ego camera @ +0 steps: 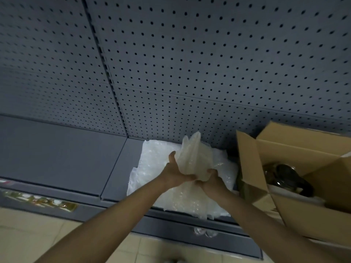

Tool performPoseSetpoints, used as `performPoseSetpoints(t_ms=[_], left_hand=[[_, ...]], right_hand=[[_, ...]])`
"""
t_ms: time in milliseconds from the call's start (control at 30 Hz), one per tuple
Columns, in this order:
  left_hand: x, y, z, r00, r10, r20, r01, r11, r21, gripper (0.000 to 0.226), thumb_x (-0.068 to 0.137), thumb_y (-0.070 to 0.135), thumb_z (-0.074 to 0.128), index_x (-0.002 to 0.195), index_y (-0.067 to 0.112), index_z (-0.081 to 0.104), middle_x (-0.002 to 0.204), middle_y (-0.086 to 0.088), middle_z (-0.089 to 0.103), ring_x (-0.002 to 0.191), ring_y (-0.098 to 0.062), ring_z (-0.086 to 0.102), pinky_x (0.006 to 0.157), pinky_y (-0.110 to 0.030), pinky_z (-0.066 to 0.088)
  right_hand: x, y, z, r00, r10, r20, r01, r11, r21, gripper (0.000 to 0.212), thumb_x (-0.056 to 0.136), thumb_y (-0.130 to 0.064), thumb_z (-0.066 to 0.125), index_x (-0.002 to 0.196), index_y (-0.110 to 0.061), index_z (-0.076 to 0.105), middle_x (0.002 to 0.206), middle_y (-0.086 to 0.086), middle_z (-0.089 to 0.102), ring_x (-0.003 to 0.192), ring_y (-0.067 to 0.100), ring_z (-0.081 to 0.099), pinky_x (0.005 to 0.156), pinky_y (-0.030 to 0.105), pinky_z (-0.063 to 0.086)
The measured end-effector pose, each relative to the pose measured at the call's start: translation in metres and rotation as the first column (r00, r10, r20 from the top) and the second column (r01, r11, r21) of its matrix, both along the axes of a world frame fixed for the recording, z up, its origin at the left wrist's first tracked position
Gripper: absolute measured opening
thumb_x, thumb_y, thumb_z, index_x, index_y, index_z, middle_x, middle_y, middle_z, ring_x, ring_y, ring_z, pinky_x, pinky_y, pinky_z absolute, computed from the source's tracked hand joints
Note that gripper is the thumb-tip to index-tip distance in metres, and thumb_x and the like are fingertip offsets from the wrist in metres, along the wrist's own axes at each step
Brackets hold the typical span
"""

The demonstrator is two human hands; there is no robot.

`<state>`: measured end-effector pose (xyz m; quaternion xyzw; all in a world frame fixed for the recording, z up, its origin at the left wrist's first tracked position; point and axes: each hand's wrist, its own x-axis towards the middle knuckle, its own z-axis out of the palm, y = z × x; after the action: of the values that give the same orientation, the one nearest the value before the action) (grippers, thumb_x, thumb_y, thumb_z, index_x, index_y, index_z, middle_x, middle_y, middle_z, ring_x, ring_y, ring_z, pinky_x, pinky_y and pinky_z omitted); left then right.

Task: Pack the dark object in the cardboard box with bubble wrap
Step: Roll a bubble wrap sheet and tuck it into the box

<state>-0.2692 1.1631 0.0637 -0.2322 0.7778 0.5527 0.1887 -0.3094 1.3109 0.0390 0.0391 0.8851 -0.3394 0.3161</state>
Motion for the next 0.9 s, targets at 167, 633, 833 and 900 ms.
performPoseSetpoints(t_ms=[167,633,833,900], left_hand=[[-0.001,-0.022,-0.01,0.995,0.077,0.056,-0.081,0.993,0.084,0.094,0.076,0.011,0.077,0.149,0.017,0.018,0.127,-0.013,0.057,0.106,-0.024,0.059,0.074,-0.025,0.05],[0.012,-0.058,0.03,0.961,0.248,-0.125,-0.237,0.966,0.099,0.045,0.074,-0.003,0.076,0.113,0.011,0.06,0.107,-0.01,0.07,0.089,-0.02,0.067,0.071,-0.028,0.054],[0.017,-0.026,0.062,0.896,-0.033,-0.444,-0.198,0.864,-0.464,0.017,0.079,0.02,0.072,0.094,0.019,0.064,0.075,0.007,0.062,0.065,-0.009,0.057,0.057,-0.017,0.043],[0.018,-0.017,0.07,0.889,-0.111,-0.445,-0.161,0.834,-0.528,0.023,0.081,0.018,0.069,0.103,0.014,0.065,0.087,-0.001,0.068,0.074,-0.018,0.061,0.061,-0.023,0.042]], right_hand=[[-0.007,0.007,-0.001,0.928,-0.314,0.203,0.348,0.923,-0.162,0.068,0.08,-0.022,0.073,0.134,-0.017,0.031,0.116,0.014,0.057,0.082,0.019,0.053,0.066,0.025,0.047],[0.011,-0.02,0.053,0.981,-0.166,-0.1,0.12,0.925,-0.361,0.03,0.082,-0.02,0.068,0.103,-0.014,0.048,0.101,0.004,0.061,0.079,0.008,0.057,0.06,0.02,0.047],[0.03,-0.048,0.086,0.981,-0.003,-0.195,-0.074,0.92,-0.384,0.052,0.087,-0.058,0.052,0.115,-0.015,0.041,0.106,-0.002,0.059,0.078,-0.001,0.054,0.056,0.013,0.039],[0.029,-0.051,0.096,0.984,-0.017,-0.175,-0.049,0.93,-0.363,0.069,0.085,-0.064,0.046,0.127,-0.011,0.036,0.111,0.001,0.057,0.078,0.004,0.054,0.058,0.017,0.039]])
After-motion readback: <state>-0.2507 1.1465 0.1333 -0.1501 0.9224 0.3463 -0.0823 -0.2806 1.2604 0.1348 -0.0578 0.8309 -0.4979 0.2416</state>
